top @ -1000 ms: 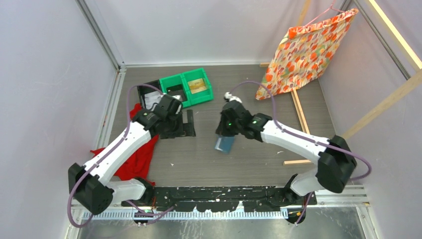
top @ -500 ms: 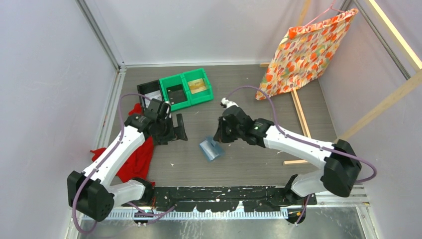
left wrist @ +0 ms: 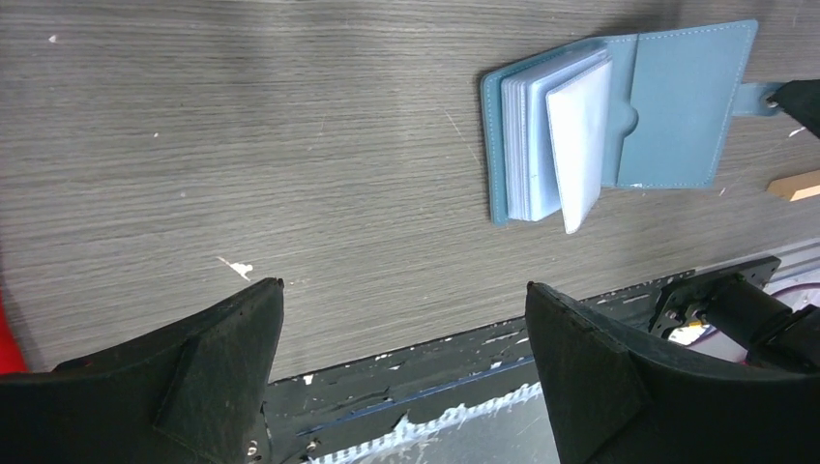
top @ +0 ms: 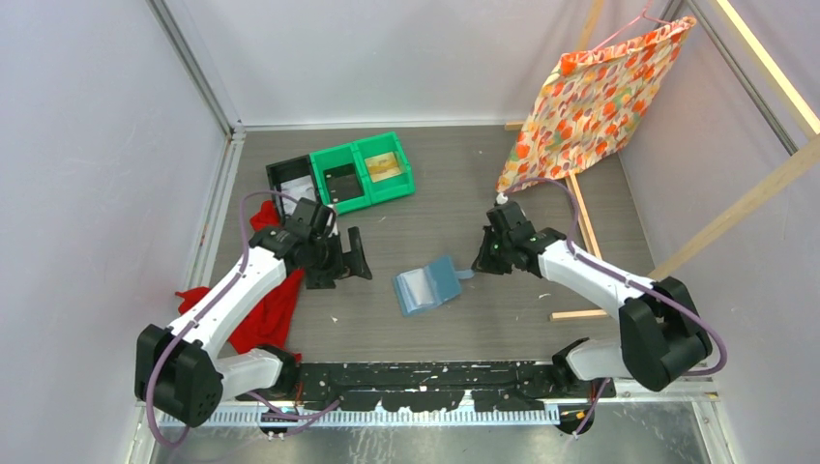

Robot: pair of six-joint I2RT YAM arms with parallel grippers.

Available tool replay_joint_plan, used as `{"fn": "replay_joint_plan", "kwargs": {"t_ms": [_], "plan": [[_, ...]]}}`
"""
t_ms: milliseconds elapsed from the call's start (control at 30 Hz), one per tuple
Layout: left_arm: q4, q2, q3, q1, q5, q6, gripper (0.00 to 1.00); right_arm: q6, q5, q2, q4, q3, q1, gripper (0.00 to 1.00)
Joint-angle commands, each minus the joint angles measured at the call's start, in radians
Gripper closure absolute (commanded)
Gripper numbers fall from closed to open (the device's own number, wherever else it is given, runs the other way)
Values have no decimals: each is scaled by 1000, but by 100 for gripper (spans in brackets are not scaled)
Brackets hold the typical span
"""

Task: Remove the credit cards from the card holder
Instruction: Open the card holder at the center of the board.

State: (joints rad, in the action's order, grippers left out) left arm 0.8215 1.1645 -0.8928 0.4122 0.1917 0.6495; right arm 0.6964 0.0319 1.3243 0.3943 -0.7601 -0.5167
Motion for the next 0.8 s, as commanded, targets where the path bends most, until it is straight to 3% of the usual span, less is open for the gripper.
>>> {"fn": "replay_joint_plan", "kwargs": {"t_ms": [0, 267, 467, 567, 767], "plan": [[-69, 11, 7, 10, 46, 21, 4, -73, -48, 64, 79, -67, 1, 99], [-127, 106, -24, 123, 30, 66, 6, -77, -292, 244, 191, -100, 16, 99], [-154, 187, -62, 188, 6, 92, 6, -59, -262, 224, 155, -74, 15, 99], [-137, 218, -86, 195, -10, 93, 6, -68, -268, 151, 166, -71, 16, 78], [-116, 189, -91, 195, -77, 103, 5, -161, -289, -39, 256, -116, 16, 51]]}}
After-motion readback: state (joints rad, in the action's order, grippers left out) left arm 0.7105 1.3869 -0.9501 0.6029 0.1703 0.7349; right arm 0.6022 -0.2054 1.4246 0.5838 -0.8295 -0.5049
